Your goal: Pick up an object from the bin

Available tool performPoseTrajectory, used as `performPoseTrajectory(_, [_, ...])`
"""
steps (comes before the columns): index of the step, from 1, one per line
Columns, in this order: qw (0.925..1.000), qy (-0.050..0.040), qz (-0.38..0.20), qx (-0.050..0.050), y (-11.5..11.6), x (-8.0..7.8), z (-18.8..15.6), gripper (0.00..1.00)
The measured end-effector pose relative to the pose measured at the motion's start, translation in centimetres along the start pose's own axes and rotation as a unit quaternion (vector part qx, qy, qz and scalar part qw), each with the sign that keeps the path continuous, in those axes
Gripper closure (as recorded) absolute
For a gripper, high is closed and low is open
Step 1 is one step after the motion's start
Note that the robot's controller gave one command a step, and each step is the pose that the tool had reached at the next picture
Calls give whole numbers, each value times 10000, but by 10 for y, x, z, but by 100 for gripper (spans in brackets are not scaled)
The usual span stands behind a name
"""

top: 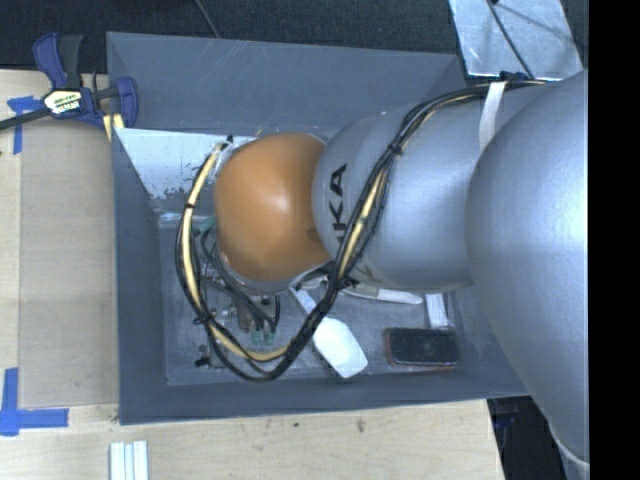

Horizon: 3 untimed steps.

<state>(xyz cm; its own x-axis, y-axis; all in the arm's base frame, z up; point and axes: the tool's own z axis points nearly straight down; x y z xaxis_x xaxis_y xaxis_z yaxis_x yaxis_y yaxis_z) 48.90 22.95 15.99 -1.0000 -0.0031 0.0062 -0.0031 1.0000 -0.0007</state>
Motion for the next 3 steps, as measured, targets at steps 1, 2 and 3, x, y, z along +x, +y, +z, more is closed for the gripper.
performPoseTrajectory(1, [10000, -39, 15, -10, -1, -2, -4, 0])
performPoseTrajectory(2, [9998, -47, 178, -14, -2, -9, -4, 0])
performPoseTrajectory(3, [9999, -58, -133, -13, -13, -15, -5, 0])
